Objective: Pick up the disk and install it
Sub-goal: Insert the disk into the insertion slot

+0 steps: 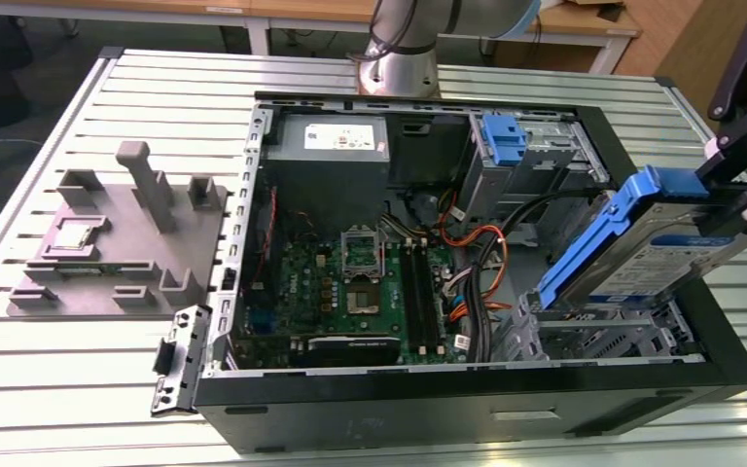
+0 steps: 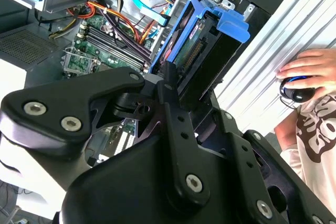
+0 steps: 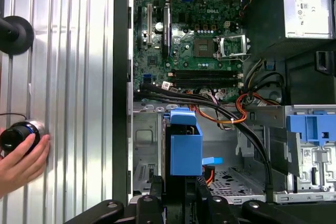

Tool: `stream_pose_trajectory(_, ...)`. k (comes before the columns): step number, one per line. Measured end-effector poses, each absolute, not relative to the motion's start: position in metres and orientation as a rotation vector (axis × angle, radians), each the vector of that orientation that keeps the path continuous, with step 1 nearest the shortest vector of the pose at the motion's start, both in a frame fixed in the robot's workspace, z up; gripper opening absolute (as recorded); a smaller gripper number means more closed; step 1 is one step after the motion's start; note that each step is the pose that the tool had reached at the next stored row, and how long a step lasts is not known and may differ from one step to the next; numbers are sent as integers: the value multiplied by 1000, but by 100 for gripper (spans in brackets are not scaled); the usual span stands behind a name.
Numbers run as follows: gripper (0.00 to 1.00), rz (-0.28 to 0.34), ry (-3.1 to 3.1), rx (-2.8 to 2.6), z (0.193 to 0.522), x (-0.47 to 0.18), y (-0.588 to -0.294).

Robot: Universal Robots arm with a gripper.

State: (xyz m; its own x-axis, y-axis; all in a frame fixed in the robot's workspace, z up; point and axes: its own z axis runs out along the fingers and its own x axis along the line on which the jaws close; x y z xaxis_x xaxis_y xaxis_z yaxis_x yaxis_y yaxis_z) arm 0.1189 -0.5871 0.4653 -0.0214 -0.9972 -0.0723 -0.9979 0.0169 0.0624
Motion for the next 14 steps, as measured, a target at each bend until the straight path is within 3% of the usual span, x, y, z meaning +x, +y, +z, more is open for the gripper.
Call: stream_pose_trajectory(14, 35, 149, 2235, -2192, 459, 118, -587)
